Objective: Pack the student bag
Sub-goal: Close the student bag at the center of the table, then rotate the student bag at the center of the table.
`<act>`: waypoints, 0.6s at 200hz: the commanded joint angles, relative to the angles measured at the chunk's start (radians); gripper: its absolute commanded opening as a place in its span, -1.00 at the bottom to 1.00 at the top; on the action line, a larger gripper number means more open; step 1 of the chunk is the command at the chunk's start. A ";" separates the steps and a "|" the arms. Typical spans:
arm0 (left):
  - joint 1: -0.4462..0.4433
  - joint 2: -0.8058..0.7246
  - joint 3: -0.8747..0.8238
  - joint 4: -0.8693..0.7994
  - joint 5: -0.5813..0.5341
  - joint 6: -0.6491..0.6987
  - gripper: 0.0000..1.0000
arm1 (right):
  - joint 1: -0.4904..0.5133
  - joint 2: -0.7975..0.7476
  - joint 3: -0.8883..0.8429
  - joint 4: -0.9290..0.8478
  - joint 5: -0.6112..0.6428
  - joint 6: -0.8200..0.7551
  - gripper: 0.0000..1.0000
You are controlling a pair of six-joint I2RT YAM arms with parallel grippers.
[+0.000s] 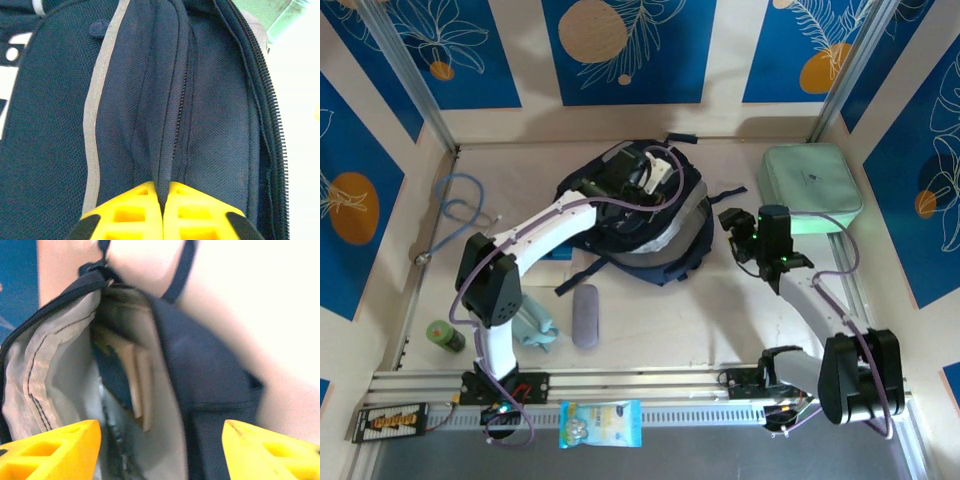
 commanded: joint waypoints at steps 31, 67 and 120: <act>-0.002 -0.089 -0.140 0.134 0.032 -0.098 0.56 | -0.010 -0.023 0.217 -0.325 0.012 -0.374 0.43; 0.078 -0.229 -0.363 0.192 -0.102 -0.233 0.91 | 0.099 0.130 0.431 -0.391 0.009 -0.540 0.45; 0.240 -0.312 -0.595 0.206 -0.079 -0.488 1.00 | 0.235 0.551 0.818 -0.488 -0.037 -0.626 0.44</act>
